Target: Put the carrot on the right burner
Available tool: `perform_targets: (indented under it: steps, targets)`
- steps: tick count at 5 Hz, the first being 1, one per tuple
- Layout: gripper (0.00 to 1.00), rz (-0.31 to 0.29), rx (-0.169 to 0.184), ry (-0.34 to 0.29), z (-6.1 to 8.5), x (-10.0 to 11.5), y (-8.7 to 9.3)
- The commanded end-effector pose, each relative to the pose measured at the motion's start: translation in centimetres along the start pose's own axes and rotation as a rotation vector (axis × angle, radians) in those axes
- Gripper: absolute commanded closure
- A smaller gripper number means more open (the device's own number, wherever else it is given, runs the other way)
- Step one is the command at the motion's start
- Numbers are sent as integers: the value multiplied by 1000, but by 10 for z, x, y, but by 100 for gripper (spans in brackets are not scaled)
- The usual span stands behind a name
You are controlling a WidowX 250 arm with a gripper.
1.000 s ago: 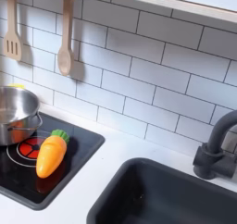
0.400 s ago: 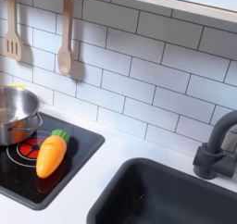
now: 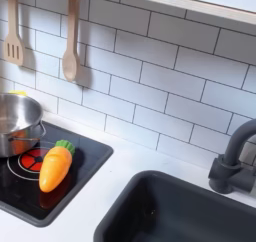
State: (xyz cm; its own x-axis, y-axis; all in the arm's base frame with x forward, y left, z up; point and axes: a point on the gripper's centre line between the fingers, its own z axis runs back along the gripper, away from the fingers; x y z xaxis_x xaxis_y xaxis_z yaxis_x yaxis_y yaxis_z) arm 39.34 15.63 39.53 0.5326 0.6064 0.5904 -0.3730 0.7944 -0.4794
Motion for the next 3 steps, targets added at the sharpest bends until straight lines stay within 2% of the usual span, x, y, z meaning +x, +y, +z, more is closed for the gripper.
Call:
perform_targets:
  steps: [1, 2, 3]
  targets:
    - [100, 10, -10, 10, -10, -1, -4]
    - [100, 15, -15, 2, -5, -1, -7]
    - [100, 1, -38, -19, 4, 0, -17]
